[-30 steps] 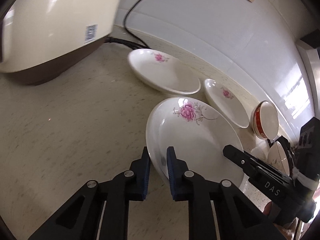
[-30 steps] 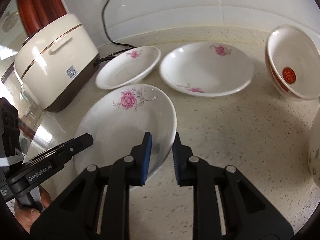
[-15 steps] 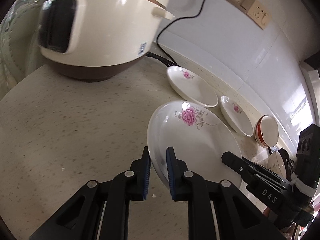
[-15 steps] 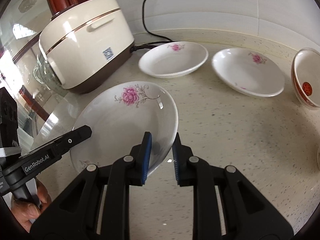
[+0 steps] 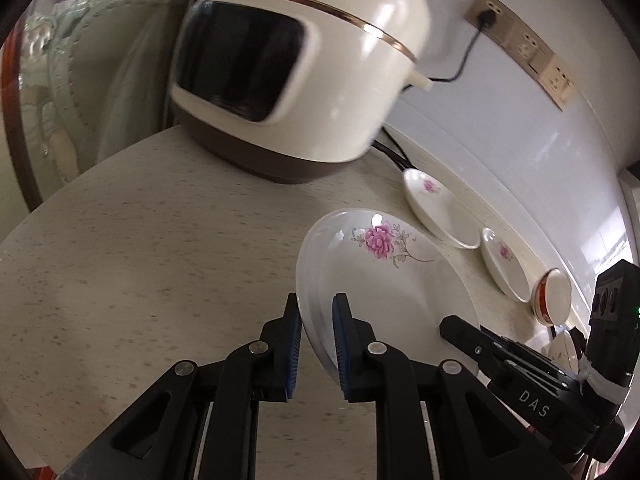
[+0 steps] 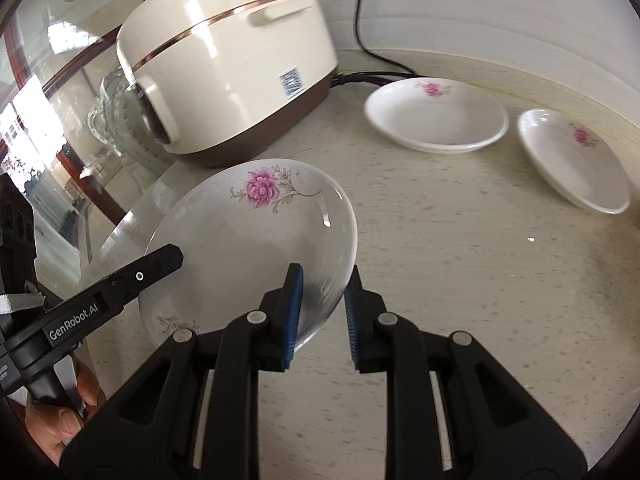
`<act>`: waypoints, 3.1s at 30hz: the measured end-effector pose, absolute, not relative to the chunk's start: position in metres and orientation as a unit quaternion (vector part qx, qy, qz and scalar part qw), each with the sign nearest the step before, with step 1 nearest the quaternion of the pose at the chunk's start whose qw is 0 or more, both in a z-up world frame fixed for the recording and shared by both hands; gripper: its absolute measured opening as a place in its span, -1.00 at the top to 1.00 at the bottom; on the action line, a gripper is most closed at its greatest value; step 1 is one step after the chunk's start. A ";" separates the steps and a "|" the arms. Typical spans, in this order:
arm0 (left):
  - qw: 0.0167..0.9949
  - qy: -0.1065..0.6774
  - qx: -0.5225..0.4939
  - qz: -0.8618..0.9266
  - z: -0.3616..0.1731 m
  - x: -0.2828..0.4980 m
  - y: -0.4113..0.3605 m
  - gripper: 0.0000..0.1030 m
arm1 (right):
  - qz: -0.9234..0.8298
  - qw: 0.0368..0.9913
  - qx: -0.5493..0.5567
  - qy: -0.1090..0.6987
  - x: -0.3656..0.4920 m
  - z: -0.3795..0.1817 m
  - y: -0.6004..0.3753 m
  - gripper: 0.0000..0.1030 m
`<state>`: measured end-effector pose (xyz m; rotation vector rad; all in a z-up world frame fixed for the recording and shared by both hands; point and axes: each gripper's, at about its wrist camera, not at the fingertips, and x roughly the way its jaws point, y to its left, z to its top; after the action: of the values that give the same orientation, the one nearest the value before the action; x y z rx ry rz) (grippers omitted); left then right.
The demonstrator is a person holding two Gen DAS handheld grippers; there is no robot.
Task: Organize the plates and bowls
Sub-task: 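Lift the plate with both grippers, carry it beside the rice cooker, open, then move both grippers to the next pink-flower plate and close on its rim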
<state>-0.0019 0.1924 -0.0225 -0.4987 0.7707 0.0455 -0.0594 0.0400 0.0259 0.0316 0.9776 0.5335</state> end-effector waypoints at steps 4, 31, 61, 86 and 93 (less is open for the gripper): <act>0.895 0.371 -0.245 0.034 -0.024 -0.009 0.207 0.69 | 0.263 0.844 0.011 0.467 -0.061 0.023 0.052 0.53; 0.886 0.367 -0.270 0.087 -0.036 -0.004 0.249 0.69 | 0.296 0.823 -0.013 0.485 -0.057 0.008 0.110 0.49; 0.908 0.317 -0.262 0.083 -0.004 -0.021 0.244 0.06 | 0.296 0.841 -0.019 0.453 -0.064 0.039 0.095 -0.17; 0.914 0.344 -0.211 -0.035 0.030 0.041 0.152 -0.02 | 0.193 0.835 0.243 0.455 0.000 0.026 -0.029 -0.51; 0.905 0.364 -0.213 -0.056 0.027 0.075 0.134 -0.02 | 0.168 0.804 0.334 0.463 0.027 0.005 -0.053 -0.51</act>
<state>0.0748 0.1337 0.0271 -0.4405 0.7530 -0.1148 0.0266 -0.0533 0.0046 0.7150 0.9922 0.3603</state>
